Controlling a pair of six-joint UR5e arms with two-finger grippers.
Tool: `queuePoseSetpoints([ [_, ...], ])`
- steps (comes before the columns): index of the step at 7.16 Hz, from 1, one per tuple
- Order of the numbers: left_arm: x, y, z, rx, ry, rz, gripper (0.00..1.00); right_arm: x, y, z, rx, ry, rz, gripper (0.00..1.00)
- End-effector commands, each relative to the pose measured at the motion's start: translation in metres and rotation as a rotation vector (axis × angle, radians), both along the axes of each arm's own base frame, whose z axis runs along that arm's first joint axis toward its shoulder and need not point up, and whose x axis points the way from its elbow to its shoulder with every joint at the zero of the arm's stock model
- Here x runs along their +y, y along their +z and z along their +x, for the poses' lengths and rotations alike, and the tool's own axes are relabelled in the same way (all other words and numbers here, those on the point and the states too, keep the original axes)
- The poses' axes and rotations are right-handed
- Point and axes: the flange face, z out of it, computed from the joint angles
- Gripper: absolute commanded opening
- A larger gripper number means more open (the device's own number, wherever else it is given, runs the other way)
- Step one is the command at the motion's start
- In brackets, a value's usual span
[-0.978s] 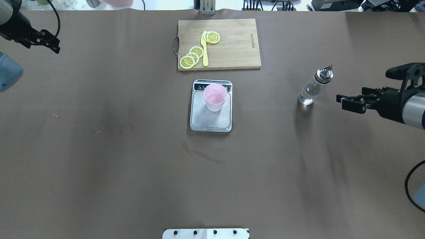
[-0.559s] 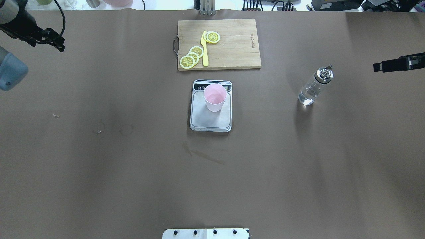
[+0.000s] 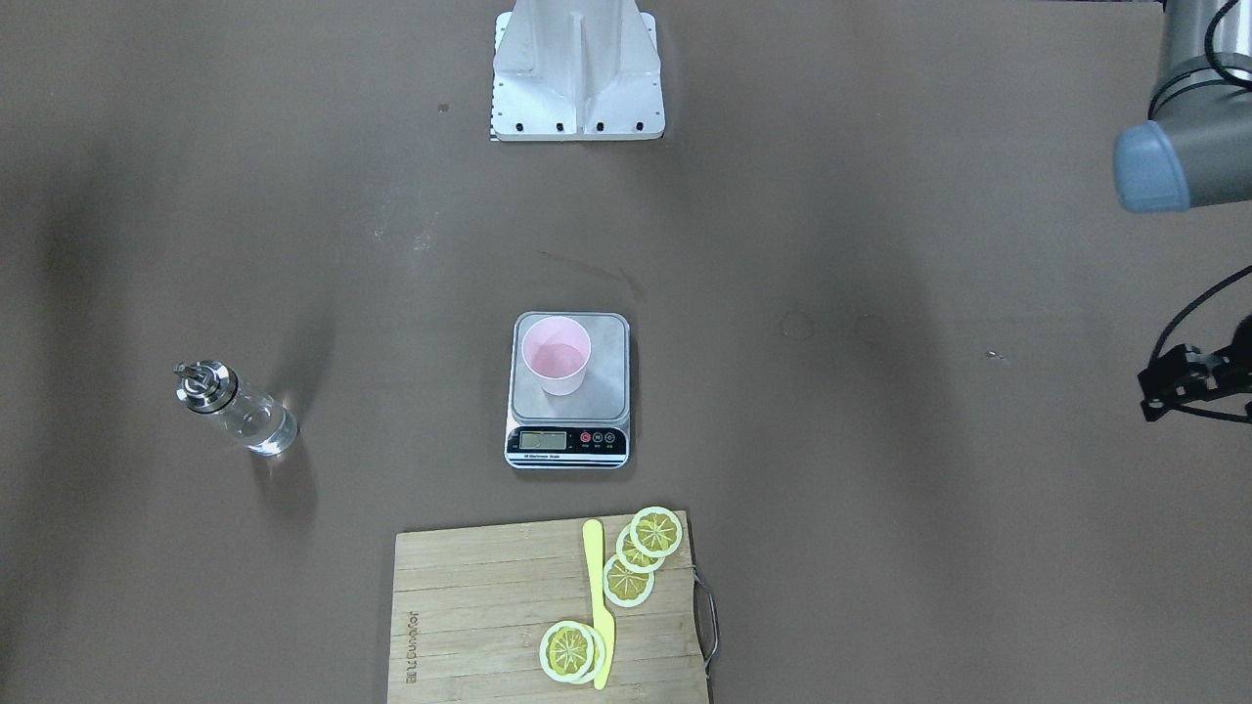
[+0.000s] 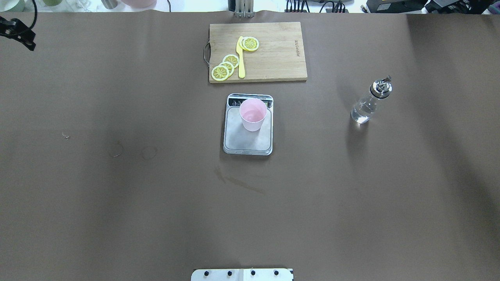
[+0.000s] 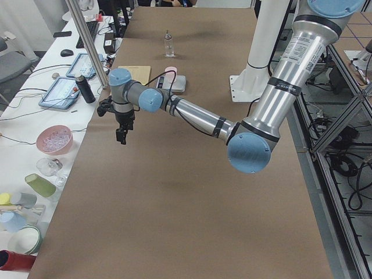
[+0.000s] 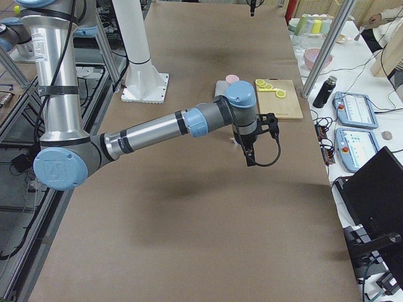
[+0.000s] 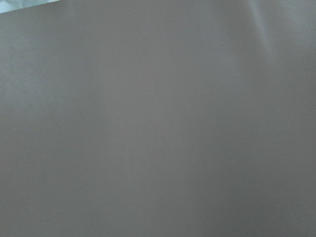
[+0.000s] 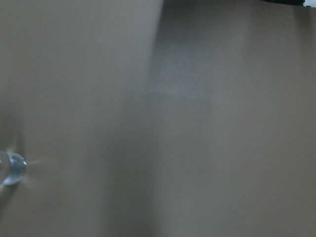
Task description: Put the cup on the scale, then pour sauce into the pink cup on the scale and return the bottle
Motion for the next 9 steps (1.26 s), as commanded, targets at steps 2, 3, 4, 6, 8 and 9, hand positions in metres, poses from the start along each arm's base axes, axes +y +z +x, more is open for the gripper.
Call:
queuePoseSetpoints([
  [2,0.018,0.124,-0.173,-0.028,0.018,-0.084,0.99,0.014,0.059,0.062,0.021,-0.087,-0.192,1.0],
  [3,0.045,0.161,-0.19,-0.003,0.032,-0.11,0.99,0.017,0.054,0.06,0.006,-0.016,-0.25,1.0],
  [4,0.059,0.178,-0.189,0.0,0.043,-0.126,0.99,0.021,0.068,0.053,-0.032,-0.009,-0.296,1.0],
  [6,0.097,0.224,-0.182,0.029,0.039,-0.078,0.99,0.033,0.096,0.043,-0.02,-0.026,-0.273,1.0],
  [8,0.094,0.192,-0.179,0.075,-0.128,-0.138,0.99,0.025,0.094,0.018,0.02,-0.007,-0.305,1.0],
  [9,0.094,0.186,-0.178,0.101,-0.134,-0.134,0.99,0.024,0.095,0.016,0.041,-0.007,-0.249,1.0],
])
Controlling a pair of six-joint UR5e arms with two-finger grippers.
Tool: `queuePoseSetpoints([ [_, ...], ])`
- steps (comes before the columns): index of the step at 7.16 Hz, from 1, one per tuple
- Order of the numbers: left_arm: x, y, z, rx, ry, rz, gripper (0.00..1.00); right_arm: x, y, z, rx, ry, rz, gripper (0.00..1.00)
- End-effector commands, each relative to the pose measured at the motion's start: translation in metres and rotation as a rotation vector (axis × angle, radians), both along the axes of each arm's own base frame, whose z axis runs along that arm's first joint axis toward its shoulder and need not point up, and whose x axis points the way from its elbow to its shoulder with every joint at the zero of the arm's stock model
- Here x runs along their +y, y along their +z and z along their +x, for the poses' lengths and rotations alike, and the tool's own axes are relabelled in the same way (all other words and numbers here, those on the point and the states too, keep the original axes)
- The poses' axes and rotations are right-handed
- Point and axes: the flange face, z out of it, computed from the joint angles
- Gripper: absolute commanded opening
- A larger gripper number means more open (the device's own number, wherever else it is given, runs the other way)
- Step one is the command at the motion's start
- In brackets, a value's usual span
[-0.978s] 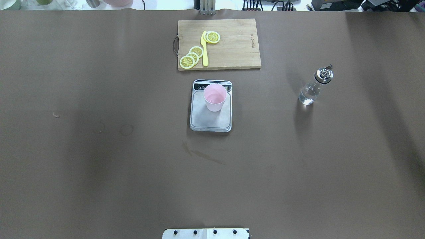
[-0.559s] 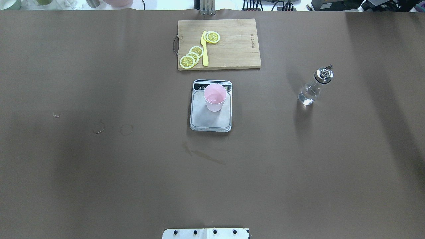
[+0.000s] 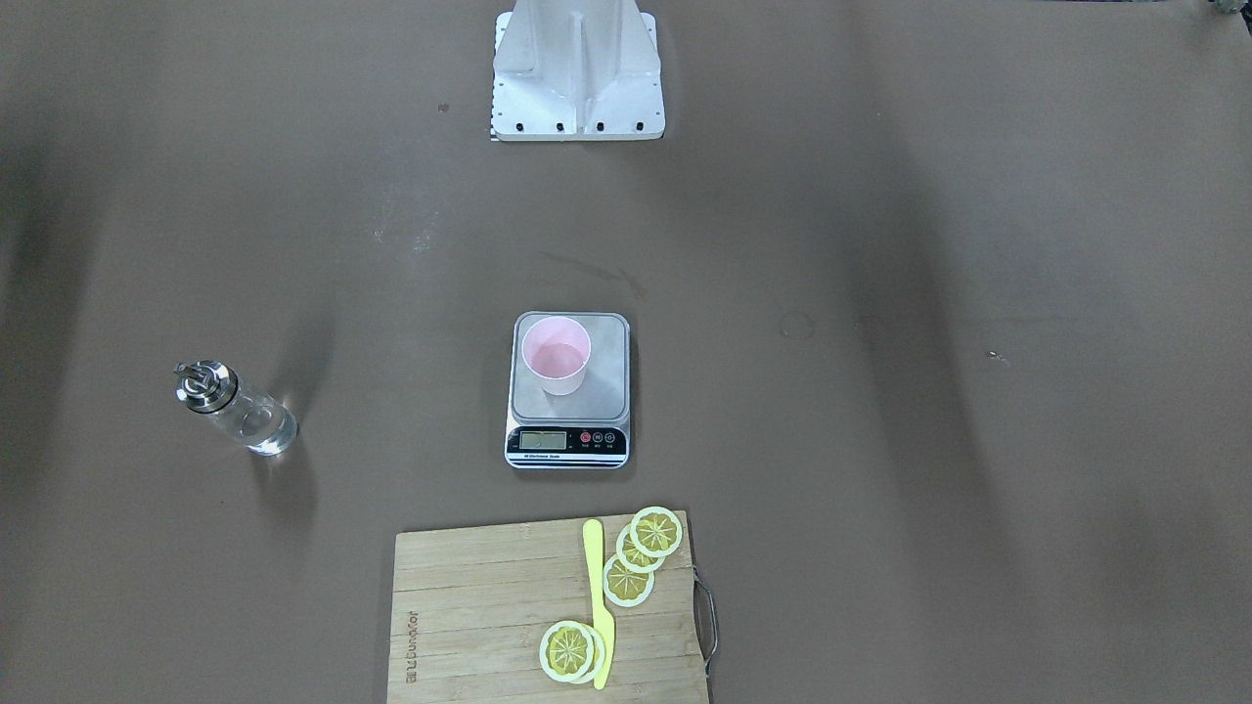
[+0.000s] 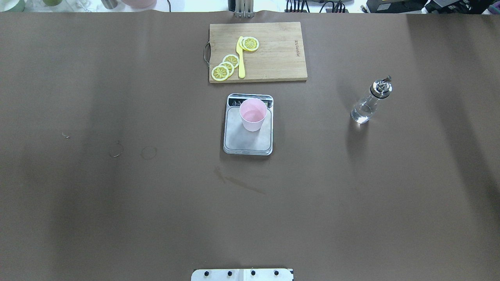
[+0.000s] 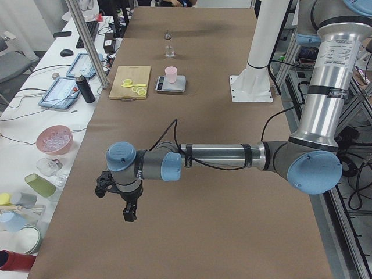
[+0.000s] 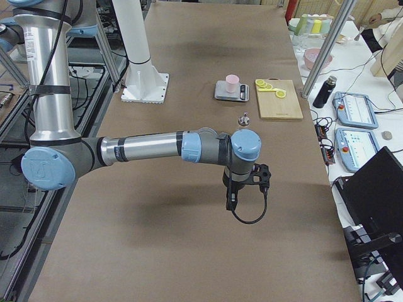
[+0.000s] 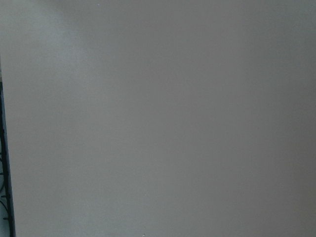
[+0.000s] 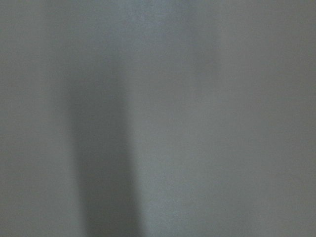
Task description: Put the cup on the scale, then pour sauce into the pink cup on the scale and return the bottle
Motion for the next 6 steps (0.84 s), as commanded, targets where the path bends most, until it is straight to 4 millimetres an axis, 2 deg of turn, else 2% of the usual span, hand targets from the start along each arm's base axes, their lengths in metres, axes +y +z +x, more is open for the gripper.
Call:
queuePoseSetpoints([
  [1,0.0016,-0.0097,0.0029,0.033,-0.044,-0.016,0.99,-0.0026,-0.0005,-0.007,0.026,0.01,0.04,1.0],
  [6,0.0019,-0.0073,0.0028,0.032,-0.046,-0.022,0.99,-0.0012,-0.0001,-0.0075,0.018,0.012,0.034,1.0],
])
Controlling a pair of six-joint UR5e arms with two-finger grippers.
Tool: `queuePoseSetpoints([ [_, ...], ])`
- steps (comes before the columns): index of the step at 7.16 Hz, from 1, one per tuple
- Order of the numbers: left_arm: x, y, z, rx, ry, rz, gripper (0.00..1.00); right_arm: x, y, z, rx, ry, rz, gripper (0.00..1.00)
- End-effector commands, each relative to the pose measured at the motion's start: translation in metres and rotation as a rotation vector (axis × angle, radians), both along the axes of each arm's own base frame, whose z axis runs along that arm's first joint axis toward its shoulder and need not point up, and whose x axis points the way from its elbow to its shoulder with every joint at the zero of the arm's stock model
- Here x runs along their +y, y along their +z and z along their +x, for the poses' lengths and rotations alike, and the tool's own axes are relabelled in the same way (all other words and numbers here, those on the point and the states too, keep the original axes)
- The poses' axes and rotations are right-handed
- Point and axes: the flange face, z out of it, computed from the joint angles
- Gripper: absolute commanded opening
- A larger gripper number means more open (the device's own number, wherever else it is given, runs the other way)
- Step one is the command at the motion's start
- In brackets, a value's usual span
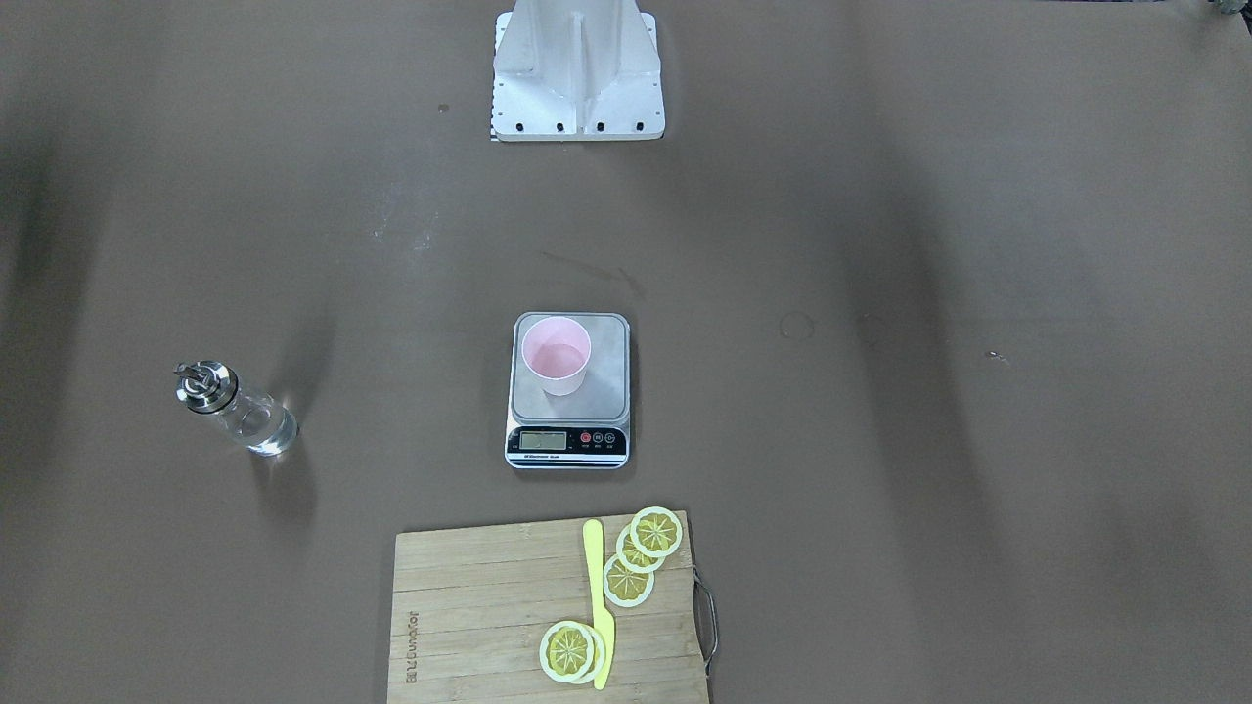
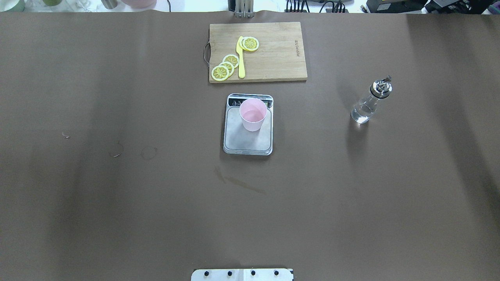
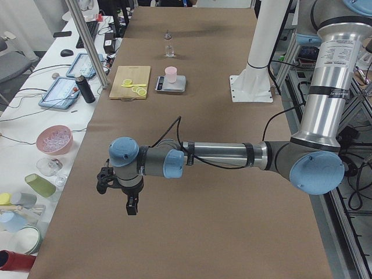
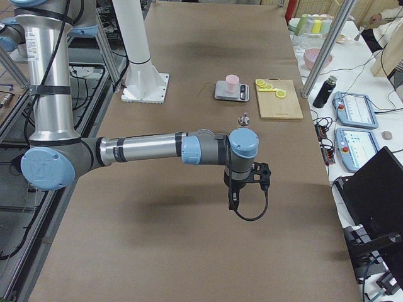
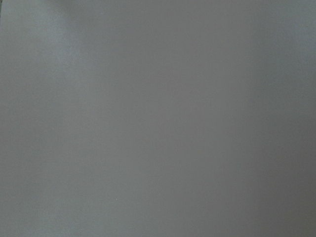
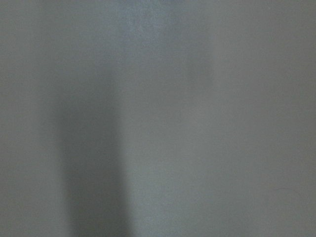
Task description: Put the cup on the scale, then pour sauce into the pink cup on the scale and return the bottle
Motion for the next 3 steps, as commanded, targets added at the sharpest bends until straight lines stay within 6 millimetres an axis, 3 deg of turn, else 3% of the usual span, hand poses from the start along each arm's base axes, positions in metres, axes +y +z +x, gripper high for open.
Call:
queuePoseSetpoints([
  [1,0.0001,0.0025,0.0006,-0.003,0.0,-0.005,0.99,-0.0001,-0.0004,-0.0005,-0.001,0.0,0.001,1.0],
  [3,0.0,0.0037,0.0005,-0.004,0.0,-0.003,0.99,-0.0008,-0.0034,-0.0005,-0.001,0.0,0.007,1.0],
])
